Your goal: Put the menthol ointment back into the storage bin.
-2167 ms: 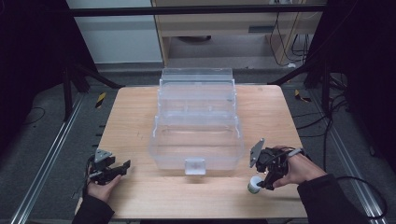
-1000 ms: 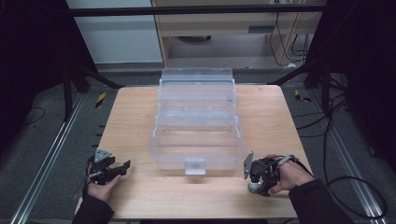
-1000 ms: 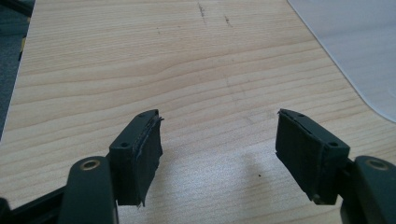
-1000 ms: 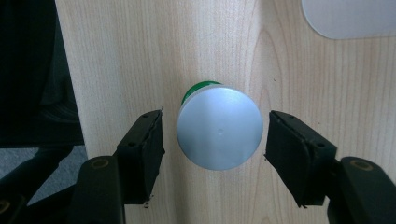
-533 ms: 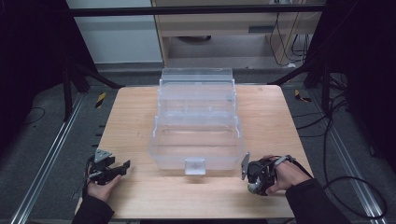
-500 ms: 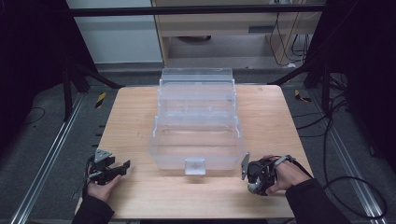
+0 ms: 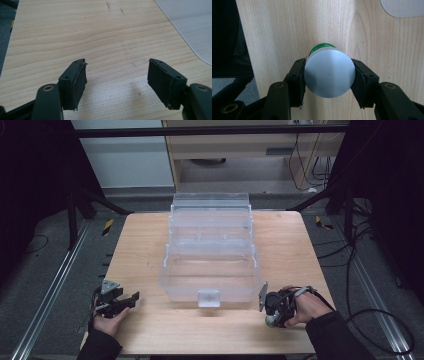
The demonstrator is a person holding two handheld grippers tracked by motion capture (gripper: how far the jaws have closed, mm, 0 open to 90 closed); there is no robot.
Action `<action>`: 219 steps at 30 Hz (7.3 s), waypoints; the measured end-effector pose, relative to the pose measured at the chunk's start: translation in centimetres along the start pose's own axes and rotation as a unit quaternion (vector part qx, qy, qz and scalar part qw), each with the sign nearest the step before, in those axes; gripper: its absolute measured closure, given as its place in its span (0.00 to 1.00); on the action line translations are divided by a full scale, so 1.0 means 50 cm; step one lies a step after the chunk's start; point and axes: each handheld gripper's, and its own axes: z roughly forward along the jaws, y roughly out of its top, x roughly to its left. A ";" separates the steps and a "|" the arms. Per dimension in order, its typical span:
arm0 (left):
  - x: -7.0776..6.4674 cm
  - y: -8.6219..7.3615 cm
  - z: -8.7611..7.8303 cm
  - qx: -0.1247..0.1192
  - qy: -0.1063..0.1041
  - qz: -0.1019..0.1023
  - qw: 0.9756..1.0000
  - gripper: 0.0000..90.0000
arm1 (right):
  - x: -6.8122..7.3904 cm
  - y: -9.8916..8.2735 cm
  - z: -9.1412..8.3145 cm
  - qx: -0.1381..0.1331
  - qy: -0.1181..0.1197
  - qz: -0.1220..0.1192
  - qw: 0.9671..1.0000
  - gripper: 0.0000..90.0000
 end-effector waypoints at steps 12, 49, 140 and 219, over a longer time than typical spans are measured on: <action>0.000 0.000 0.000 0.000 0.001 0.000 1.000 0.34 | -0.004 -0.003 -0.024 -0.004 0.000 0.012 1.000 0.55; 0.000 0.000 0.000 0.001 0.000 0.001 1.000 0.34 | -0.037 0.012 -0.176 -0.022 -0.013 0.030 0.999 0.56; 0.000 0.001 0.001 -0.003 -0.002 -0.002 1.000 0.34 | -0.184 0.153 -0.124 -0.034 -0.021 0.006 0.999 0.56; -0.003 0.002 0.000 -0.005 -0.004 0.001 1.000 0.33 | -0.094 -0.017 -0.164 -0.279 -0.146 0.234 0.920 0.13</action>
